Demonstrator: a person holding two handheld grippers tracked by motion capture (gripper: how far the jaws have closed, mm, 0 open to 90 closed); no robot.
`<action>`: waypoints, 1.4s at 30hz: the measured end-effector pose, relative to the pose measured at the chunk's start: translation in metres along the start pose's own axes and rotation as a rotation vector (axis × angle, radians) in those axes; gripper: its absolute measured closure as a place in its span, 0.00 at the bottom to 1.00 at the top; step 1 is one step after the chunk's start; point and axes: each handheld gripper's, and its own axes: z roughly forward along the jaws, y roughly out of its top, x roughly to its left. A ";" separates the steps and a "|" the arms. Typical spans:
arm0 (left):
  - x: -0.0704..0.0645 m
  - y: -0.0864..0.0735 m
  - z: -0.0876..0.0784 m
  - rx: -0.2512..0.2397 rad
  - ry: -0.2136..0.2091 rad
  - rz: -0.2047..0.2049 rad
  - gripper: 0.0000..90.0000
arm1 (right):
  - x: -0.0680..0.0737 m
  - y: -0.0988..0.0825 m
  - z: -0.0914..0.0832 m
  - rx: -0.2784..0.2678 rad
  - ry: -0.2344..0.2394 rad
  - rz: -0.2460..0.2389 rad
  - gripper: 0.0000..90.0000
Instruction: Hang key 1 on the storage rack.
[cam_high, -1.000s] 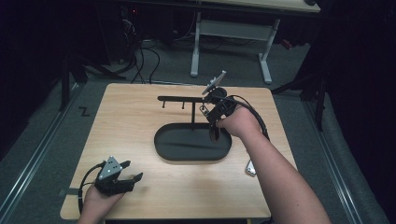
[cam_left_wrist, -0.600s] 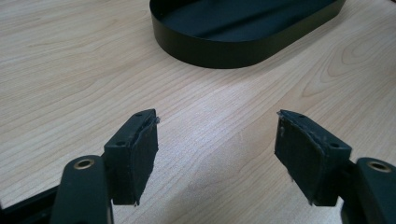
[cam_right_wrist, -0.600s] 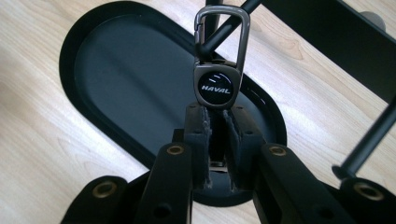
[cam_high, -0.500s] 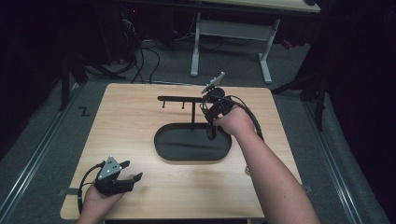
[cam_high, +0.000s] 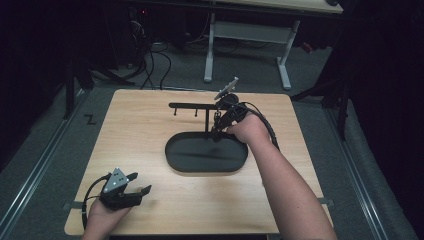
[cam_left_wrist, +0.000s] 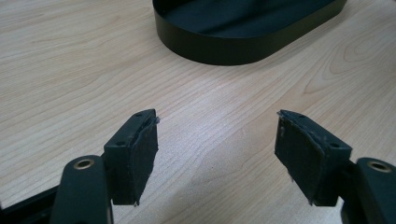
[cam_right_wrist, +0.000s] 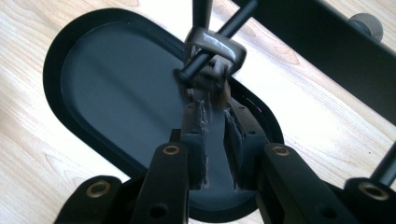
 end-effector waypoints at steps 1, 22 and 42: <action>0.000 0.000 0.000 0.002 -0.002 0.002 0.34 | -0.001 -0.001 -0.001 -0.005 -0.001 -0.008 0.87; -0.006 0.005 0.009 0.015 -0.002 0.037 0.34 | 0.002 -0.053 -0.021 -0.051 0.017 -0.004 0.73; -0.003 0.007 0.011 -0.005 -0.018 0.015 0.35 | -0.035 -0.117 0.005 0.003 -0.020 0.091 0.76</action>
